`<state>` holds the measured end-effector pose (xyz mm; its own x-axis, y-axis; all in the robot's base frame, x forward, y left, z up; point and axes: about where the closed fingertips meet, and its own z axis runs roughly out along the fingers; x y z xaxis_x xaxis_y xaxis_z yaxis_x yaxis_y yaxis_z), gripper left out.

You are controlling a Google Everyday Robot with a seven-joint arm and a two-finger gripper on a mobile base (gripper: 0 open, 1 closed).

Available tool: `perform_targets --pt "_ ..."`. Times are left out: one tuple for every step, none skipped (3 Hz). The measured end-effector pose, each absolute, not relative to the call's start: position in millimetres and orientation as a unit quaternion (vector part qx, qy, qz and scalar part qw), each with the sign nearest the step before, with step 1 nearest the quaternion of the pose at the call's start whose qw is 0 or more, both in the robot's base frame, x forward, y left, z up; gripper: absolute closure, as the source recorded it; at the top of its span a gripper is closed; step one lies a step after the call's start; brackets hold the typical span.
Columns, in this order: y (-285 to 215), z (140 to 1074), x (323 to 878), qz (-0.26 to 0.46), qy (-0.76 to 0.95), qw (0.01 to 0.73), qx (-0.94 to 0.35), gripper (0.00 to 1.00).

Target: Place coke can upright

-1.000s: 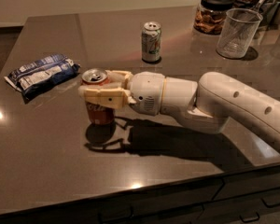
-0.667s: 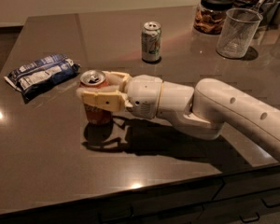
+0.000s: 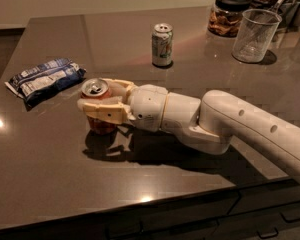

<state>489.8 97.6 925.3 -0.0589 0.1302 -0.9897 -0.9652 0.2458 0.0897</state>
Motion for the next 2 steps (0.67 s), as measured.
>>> perform_targets --pt "100.6 919.9 490.4 0.469 0.545 0.572 -0.395 0.39" --pt "103.3 921.5 489.0 0.470 0.543 0.572 -0.396 0.08"
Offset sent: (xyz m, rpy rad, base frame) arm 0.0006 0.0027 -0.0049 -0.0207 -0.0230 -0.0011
